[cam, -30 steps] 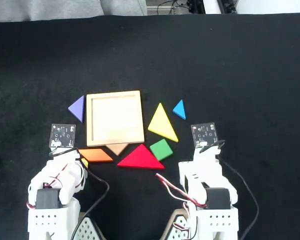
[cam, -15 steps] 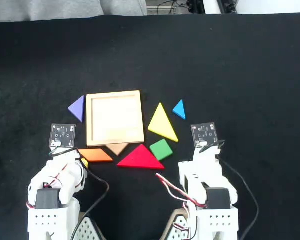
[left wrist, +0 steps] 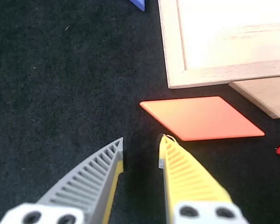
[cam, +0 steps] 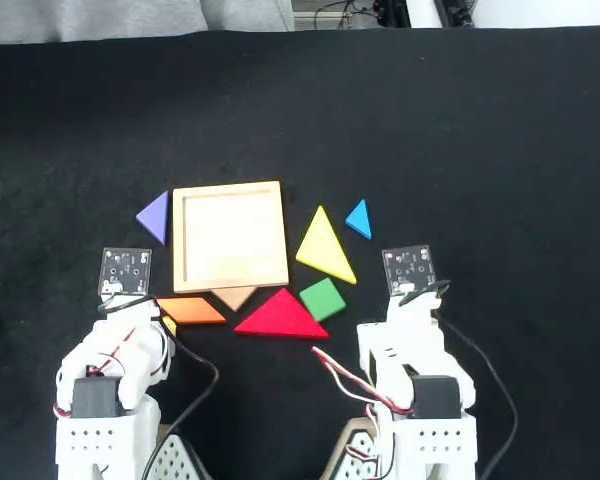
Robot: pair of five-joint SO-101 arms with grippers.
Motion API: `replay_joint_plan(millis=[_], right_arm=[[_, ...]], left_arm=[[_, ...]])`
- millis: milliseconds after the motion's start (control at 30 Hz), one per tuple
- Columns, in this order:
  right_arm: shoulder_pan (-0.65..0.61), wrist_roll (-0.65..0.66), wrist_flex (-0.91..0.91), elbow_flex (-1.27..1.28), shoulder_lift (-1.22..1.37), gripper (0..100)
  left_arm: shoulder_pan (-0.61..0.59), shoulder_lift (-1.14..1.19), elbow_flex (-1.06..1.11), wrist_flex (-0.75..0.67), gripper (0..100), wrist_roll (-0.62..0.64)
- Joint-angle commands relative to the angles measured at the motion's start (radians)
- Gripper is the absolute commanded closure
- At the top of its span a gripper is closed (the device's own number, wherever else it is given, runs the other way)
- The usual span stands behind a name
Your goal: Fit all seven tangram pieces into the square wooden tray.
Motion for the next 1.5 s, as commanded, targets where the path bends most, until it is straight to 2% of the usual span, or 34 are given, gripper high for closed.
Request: replay_joint_plan(millis=[0,600,667,833,967,1033,1133,1200,1333,1467], right_arm=[[-0.015,-0.006,0.008,-0.002,-0.082,98.7],[-0.017,-0.012,0.008,-0.002,-0.082,98.7],[-0.017,-0.012,0.008,-0.002,-0.082,98.7],[-0.017,-0.011,0.008,-0.002,-0.082,98.7],[-0.017,-0.008,0.003,-0.002,-0.082,98.7],[-0.017,-0.006,-0.015,-0.002,-0.082,98.7],[-0.017,-0.009,-0.161,-0.002,-0.082,98.7],[-0.017,-0.012,-0.279,-0.002,-0.082,98.7],[-0.012,-0.012,-0.517,-0.002,-0.082,98.6],[-0.012,-0.012,-0.752,-0.002,-0.082,98.6]], left_arm=[[-0.001,-0.008,0.018,0.005,86,0.008],[0.001,-0.009,0.016,-0.017,86,0.009],[0.001,-0.009,0.001,-0.124,86,0.009],[0.001,-0.009,0.018,-0.497,86,0.009],[0.005,-0.009,0.018,-0.609,86,0.009],[0.047,-0.009,0.018,-0.707,86,0.009],[0.116,-0.008,0.018,-0.839,86,0.009],[0.177,-0.008,0.018,-0.842,86,0.009],[0.272,-0.008,0.018,-0.712,86,0.005],[0.245,-0.008,0.018,-0.626,86,0.002]])
